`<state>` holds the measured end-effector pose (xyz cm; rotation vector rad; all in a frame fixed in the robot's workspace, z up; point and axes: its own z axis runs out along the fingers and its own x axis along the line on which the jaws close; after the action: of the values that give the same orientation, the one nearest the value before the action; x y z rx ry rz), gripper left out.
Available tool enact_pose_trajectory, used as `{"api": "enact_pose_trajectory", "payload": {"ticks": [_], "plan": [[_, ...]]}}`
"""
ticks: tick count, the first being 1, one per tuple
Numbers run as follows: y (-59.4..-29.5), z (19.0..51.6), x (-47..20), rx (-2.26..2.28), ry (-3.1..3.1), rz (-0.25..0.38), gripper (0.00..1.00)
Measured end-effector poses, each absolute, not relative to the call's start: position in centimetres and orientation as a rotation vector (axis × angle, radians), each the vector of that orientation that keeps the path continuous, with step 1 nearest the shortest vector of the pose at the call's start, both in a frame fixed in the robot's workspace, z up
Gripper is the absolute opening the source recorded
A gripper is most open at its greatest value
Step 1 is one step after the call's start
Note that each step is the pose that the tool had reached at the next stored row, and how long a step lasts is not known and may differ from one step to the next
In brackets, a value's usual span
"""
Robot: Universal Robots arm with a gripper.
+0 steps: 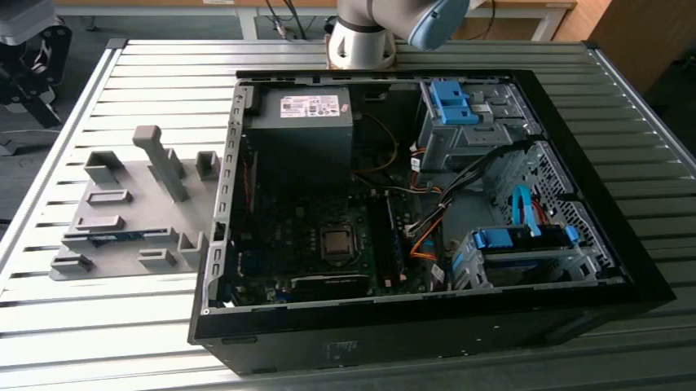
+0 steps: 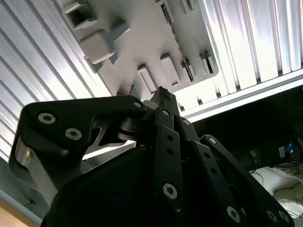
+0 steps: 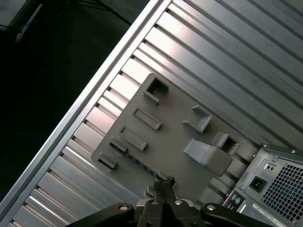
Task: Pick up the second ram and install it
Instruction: 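Pick up the second ram and move it above second insertion slot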
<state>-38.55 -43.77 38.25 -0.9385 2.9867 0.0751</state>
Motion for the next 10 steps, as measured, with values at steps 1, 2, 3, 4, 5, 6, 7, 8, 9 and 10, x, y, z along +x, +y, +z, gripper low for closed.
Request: {"api": "enact_pose_trajectory", "payload": {"ticks": [1, 2, 3, 4, 5, 6, 7, 8, 9, 10], "plan": [[-43.77, 38.24, -38.55, -0.958, 2.981, 0.075, 0.11], [-43.77, 38.24, -38.56, -0.978, 2.975, 0.075, 0.11], [-43.77, 38.23, -38.57, -0.998, 2.968, 0.075, 0.11], [-43.77, 38.23, -38.57, -1.018, 2.962, 0.075, 0.11], [-43.77, 38.22, -38.58, -1.037, 2.956, 0.075, 0.11], [-43.77, 38.21, -38.59, -1.057, 2.949, 0.075, 0.11], [-43.77, 38.21, -38.59, -1.077, 2.942, 0.075, 0.11], [-43.77, 38.2, -38.6, -1.097, 2.935, 0.075, 0.11], [-43.77, 38.2, -38.6, -1.118, 2.928, 0.075, 0.11], [-43.77, 38.19, -38.61, -1.138, 2.92, 0.075, 0.11]]}}
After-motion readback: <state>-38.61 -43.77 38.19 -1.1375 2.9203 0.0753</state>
